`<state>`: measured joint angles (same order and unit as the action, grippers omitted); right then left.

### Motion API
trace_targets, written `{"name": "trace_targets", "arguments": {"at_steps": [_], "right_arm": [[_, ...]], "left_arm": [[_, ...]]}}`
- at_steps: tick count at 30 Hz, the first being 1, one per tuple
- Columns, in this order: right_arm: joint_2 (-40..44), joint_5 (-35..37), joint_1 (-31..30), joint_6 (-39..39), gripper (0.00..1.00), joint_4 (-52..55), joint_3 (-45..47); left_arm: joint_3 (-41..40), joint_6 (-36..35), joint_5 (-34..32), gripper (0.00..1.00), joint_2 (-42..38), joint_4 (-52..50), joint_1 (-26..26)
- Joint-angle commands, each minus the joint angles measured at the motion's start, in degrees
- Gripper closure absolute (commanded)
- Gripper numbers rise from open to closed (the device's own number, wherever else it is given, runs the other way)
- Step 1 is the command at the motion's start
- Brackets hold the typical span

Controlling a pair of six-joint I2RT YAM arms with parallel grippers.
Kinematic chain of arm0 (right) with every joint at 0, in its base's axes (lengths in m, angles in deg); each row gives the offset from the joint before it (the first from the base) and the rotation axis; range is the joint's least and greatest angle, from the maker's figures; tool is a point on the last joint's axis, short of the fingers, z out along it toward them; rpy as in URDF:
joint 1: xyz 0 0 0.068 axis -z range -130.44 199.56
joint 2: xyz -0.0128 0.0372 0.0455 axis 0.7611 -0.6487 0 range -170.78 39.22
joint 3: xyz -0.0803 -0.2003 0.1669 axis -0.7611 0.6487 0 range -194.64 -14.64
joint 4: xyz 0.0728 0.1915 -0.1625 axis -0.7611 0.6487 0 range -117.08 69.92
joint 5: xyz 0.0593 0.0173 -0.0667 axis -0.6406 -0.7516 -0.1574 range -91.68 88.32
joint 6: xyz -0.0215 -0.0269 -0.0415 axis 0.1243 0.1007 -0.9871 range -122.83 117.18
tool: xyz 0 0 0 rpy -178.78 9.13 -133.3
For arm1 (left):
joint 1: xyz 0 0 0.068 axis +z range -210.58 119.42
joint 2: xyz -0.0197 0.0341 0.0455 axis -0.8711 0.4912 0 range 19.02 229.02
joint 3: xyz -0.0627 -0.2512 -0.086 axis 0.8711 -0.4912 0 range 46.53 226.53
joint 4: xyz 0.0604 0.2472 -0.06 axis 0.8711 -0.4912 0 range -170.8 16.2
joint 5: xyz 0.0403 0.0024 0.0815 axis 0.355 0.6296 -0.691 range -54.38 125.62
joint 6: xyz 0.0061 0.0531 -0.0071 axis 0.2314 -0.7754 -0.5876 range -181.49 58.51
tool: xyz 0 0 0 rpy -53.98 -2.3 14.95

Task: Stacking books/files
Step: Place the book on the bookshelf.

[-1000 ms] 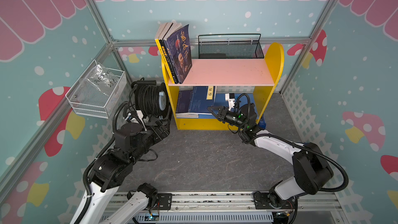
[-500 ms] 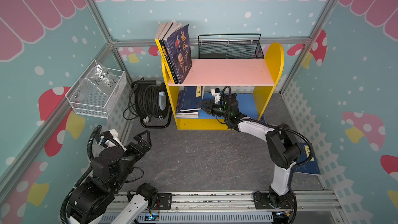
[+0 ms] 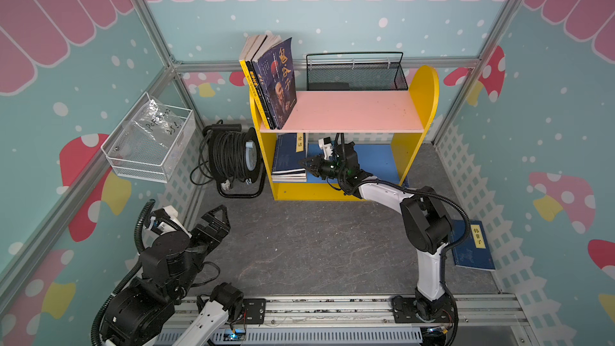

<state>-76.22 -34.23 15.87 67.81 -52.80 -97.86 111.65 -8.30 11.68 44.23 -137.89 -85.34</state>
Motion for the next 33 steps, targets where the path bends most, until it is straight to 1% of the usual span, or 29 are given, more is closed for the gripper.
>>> {"name": "trace_targets", "arguments": {"at_steps": [1,10,13,19,33], "right_arm": [[-0.6,1.1,-0.8,-0.6,1.00,2.3,-1.3],[-0.4,2.0,-1.6,-0.3,1.00,2.4,-0.5],[-0.3,1.2,-1.6,-0.2,1.00,2.4,-0.4],[1.8,1.6,-1.6,-0.4,1.00,2.6,2.0],[1.2,1.1,-1.6,-0.5,1.00,2.9,1.4]], "left_arm": [[-0.4,0.7,-2.0,0.01,-0.2,-1.5,0.4],[-0.6,0.9,-2.1,0.00,-0.6,-1.8,0.4],[-0.9,1.3,-2.0,0.01,-0.9,-1.9,0.5],[-2.0,2.5,-1.8,0.01,-2.1,-2.0,0.4],[-2.5,3.4,-1.2,0.01,-2.4,-1.9,0.4]]}}
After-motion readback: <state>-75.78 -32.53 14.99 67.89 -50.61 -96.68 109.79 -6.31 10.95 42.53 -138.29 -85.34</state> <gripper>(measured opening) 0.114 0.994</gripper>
